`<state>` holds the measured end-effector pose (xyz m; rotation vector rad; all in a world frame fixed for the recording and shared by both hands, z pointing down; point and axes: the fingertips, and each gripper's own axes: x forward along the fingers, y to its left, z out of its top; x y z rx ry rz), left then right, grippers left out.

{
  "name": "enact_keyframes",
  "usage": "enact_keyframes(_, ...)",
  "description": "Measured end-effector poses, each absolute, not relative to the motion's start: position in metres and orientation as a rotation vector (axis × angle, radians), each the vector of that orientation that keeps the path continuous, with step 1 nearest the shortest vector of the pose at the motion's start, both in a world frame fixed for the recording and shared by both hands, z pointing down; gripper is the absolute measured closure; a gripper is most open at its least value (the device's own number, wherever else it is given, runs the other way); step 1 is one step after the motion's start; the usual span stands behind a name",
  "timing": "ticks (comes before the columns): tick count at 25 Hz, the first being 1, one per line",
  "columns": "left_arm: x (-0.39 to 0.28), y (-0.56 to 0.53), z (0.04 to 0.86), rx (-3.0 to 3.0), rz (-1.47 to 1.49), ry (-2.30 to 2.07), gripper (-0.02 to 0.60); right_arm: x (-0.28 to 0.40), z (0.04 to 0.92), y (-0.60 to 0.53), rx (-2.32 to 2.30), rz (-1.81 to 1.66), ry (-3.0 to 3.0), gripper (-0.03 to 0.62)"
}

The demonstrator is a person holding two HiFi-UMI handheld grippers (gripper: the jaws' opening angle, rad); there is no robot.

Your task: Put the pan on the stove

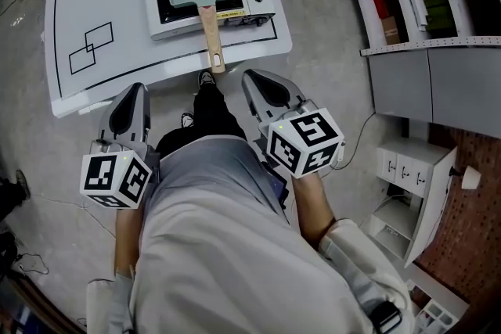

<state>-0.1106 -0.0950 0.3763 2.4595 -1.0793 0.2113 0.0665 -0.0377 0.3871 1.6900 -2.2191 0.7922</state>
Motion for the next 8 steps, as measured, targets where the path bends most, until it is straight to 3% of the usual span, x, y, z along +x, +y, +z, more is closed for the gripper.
enact_keyframes(8, -0.088, -0.090, 0.381, 2.501, 0.265, -0.991, 0.578, 0.074, 0.393, -0.043, 1.690, 0.805, -2.177, 0.585)
